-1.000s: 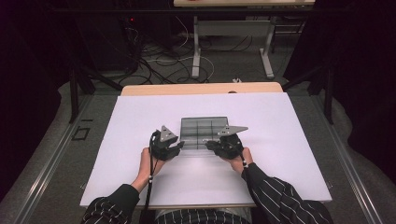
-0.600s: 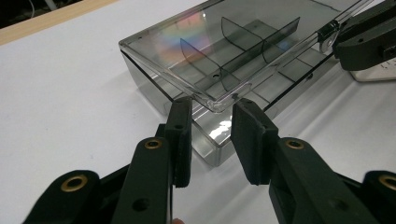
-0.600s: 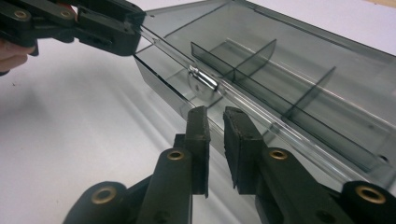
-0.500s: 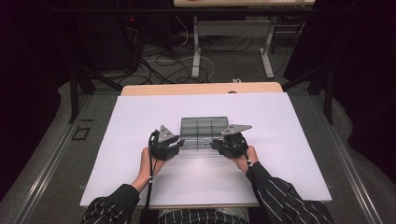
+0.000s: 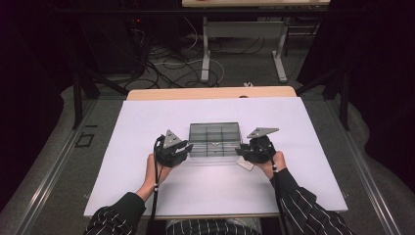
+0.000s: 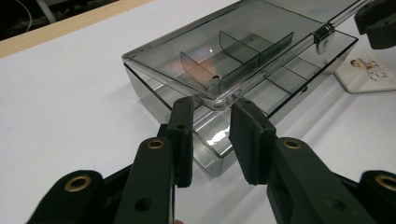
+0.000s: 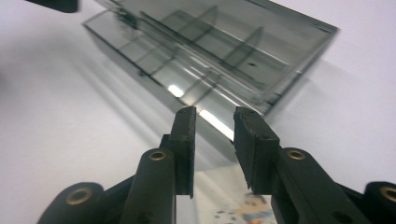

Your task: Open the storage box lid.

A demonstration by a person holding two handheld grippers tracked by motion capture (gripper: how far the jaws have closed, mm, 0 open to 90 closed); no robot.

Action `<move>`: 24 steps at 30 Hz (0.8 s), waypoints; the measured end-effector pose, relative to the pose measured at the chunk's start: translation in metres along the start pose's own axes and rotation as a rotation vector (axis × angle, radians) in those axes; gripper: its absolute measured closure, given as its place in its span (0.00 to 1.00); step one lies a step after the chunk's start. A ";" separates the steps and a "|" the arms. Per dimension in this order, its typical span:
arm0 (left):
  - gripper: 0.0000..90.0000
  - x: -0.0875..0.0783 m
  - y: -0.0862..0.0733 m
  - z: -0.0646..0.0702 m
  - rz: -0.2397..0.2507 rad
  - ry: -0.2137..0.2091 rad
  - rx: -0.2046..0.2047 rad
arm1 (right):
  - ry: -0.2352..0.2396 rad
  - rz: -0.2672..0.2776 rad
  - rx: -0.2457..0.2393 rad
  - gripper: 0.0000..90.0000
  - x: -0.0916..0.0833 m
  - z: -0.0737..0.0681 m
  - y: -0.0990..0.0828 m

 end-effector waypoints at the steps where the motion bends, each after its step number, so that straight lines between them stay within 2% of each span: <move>1: 0.79 0.000 0.001 0.000 0.006 -0.003 -0.001 | 0.000 0.000 0.000 0.75 0.000 0.000 0.000; 4: 0.79 -0.001 0.002 -0.001 0.014 -0.007 -0.003 | -0.032 0.007 0.000 0.69 0.003 0.010 0.003; 5: 0.79 -0.001 0.002 -0.001 0.011 -0.009 0.000 | -0.043 0.031 -0.004 0.69 0.003 0.012 0.005; 8: 0.80 -0.002 0.003 -0.001 0.019 -0.009 -0.002 | -0.057 0.025 -0.029 0.68 0.003 0.012 0.007; 9: 0.80 -0.002 0.003 -0.002 0.020 -0.008 -0.001 | -0.065 0.050 -0.033 0.68 0.004 0.011 0.010; 10: 0.80 -0.002 0.003 -0.002 0.021 -0.008 0.003 | -0.056 0.033 -0.034 0.68 0.003 0.010 0.010; 11: 0.80 -0.002 0.003 -0.002 0.021 -0.008 0.003 | -0.052 0.094 -0.034 0.68 0.005 0.009 0.015; 12: 0.80 -0.002 0.004 -0.002 0.025 -0.007 0.001 | -0.059 0.071 -0.031 0.68 0.003 0.010 0.014; 13: 0.80 -0.002 0.005 -0.001 0.030 -0.007 0.002 | -0.061 0.070 -0.029 0.67 0.003 0.010 0.014; 24: 0.80 -0.003 0.007 -0.003 0.040 -0.010 0.005 | -0.095 0.094 -0.020 0.63 0.003 0.017 0.019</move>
Point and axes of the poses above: each handheld gripper's, and its own axes: x roughly forward along the jaws, y roughly out of its top, z roughly to its right, the point moved 10 cm from there along x, roughly forward along the jaws, and after that the axes turned 1 degree about x, right-handed, at the moved point
